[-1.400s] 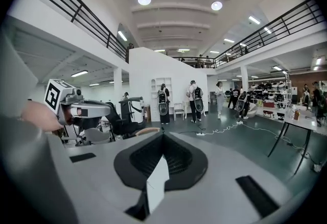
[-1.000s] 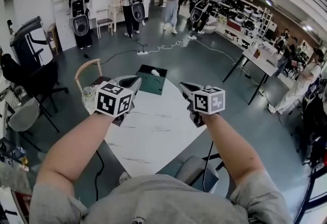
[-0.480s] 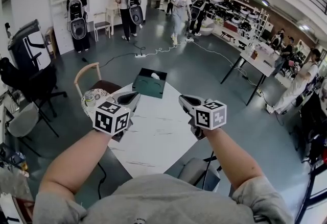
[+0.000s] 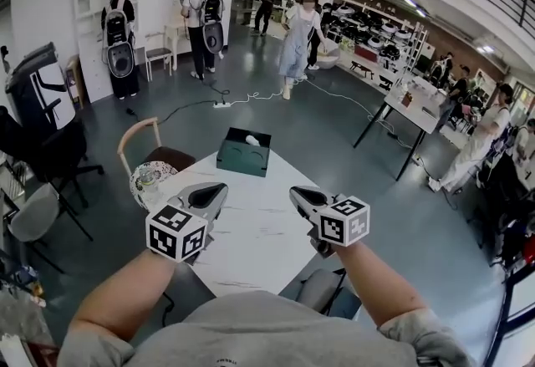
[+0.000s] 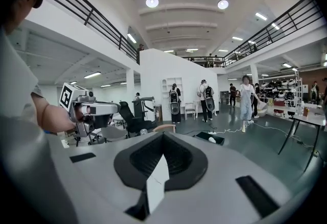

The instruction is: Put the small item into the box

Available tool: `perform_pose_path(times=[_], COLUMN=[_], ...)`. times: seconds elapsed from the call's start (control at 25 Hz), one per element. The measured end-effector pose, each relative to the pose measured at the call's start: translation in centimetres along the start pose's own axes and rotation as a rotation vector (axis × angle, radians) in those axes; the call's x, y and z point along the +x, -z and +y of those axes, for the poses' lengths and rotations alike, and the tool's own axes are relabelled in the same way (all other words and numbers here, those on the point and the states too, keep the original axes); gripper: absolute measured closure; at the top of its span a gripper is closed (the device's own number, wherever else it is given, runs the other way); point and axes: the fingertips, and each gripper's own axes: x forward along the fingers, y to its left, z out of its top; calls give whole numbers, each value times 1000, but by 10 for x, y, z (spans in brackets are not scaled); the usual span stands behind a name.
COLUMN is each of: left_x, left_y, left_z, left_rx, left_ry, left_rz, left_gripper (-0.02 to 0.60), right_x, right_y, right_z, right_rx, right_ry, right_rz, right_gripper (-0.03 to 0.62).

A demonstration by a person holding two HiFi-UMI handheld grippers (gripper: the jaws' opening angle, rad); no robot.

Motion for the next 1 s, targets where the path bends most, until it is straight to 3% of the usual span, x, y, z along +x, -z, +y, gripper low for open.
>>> perform_pose_path(times=[1.0], left_x=[-49], left_y=[67], left_z=[-21], left_rx=[-63], left_ry=[110], left_rz=[-6], left_gripper=[575], right_x=[-11], right_y=[53], right_z=[68], right_rx=[80], right_ry=[-101], right_rz=[-23], right_gripper=[585])
